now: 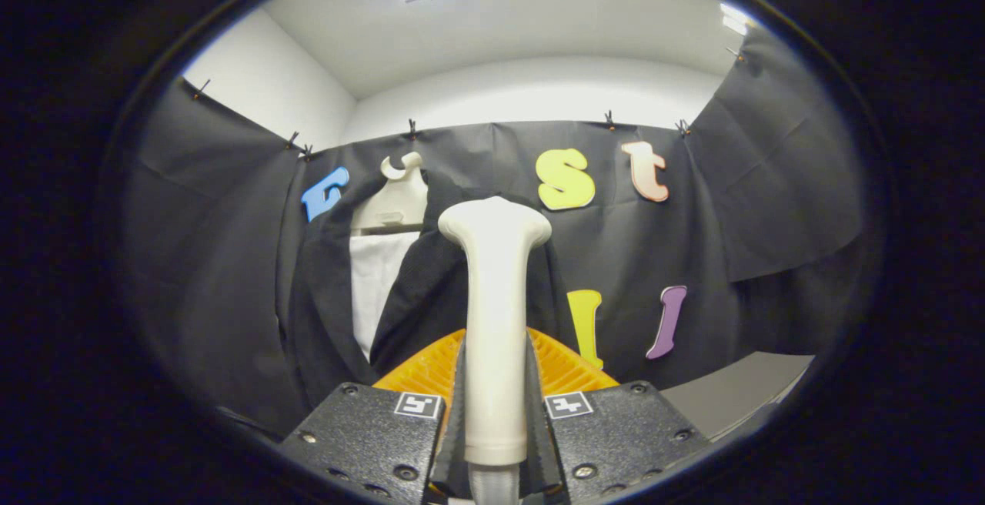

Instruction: Iron the clothes twice with a garment steamer, once on the left side and once on the right side.

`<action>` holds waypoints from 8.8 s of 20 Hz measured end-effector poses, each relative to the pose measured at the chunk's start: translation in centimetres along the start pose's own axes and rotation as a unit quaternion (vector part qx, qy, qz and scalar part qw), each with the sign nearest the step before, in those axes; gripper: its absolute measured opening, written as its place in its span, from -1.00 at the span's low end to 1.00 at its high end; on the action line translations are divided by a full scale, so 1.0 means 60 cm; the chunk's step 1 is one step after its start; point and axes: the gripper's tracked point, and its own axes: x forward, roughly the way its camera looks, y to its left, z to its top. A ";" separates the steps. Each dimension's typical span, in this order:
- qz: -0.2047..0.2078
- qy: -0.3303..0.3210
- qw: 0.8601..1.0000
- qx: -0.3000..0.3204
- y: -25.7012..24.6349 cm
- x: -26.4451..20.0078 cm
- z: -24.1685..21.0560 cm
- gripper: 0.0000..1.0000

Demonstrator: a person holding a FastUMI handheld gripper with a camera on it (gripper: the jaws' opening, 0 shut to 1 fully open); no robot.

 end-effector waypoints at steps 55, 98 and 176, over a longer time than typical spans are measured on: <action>-0.010 0.293 0.956 -0.032 0.017 -0.287 -0.477 -0.28; 0.063 0.163 0.984 -0.029 0.222 -0.203 -0.258 -0.28; 0.099 0.187 0.974 -0.085 0.260 -0.163 -0.358 -0.28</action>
